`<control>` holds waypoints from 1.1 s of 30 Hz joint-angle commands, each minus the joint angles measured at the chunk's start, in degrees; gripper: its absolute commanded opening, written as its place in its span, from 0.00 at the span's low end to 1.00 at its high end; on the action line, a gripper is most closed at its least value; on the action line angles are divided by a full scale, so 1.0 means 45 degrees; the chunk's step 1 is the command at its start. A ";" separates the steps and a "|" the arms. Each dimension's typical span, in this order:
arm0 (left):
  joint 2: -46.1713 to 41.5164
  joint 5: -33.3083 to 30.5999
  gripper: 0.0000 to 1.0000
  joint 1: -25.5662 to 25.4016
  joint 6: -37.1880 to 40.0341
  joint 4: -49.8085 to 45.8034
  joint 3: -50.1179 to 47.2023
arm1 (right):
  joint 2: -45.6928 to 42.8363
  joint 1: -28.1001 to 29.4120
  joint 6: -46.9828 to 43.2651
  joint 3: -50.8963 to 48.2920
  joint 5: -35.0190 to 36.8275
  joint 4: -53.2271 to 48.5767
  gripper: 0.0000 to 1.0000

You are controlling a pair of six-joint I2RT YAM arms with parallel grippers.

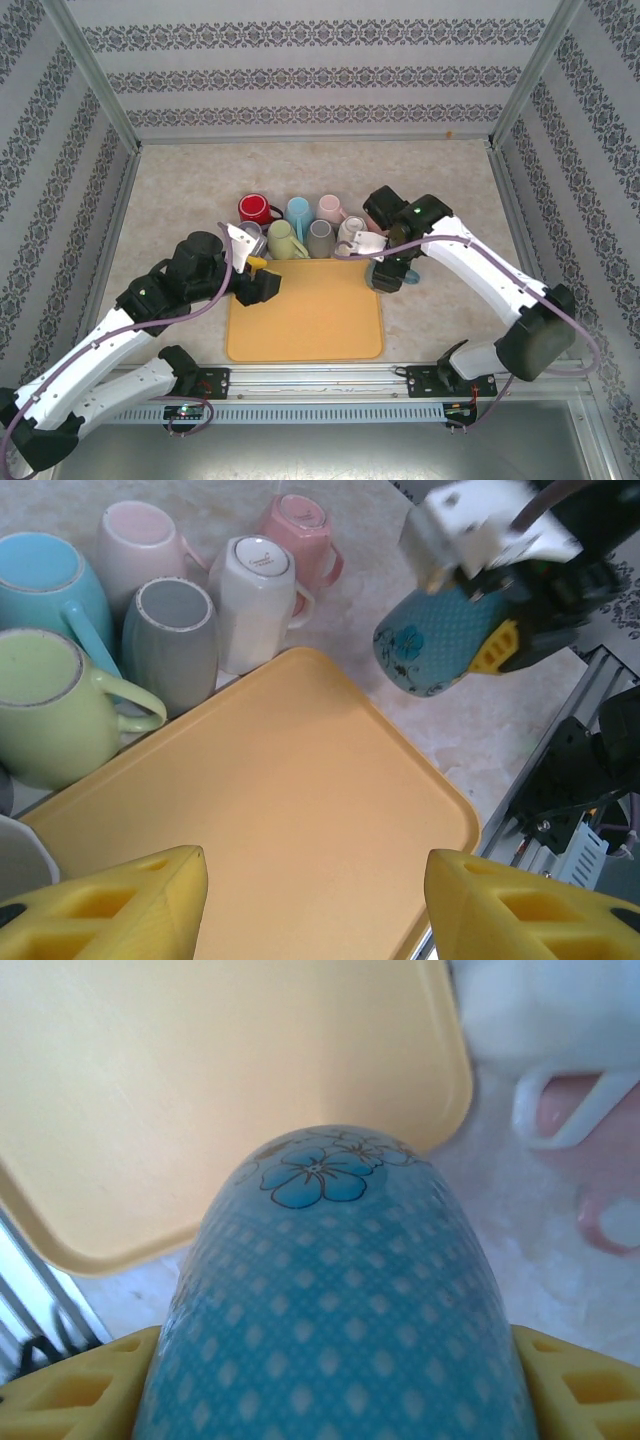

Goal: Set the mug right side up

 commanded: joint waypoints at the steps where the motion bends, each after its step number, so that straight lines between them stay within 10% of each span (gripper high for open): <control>1: -0.0033 -0.0155 0.60 -0.0146 -0.0527 0.0666 0.0357 | -0.0845 0.0381 0.2726 0.1650 -0.0701 -0.1024 0.42; 14: 0.0890 0.0229 0.59 -0.0147 -0.2106 0.1910 0.0933 | -0.3155 -0.1167 1.2950 0.0841 -0.6148 0.7186 0.44; 24: 0.1882 0.2846 0.74 -0.0146 -0.4104 0.5066 0.0846 | -0.5153 -0.2610 2.0312 -0.3979 -0.6699 1.6455 0.46; 33: 0.3072 0.4777 0.81 -0.0107 -0.7099 0.9178 0.0261 | -0.5577 -0.2844 2.3359 -0.5605 -0.7172 1.9720 0.47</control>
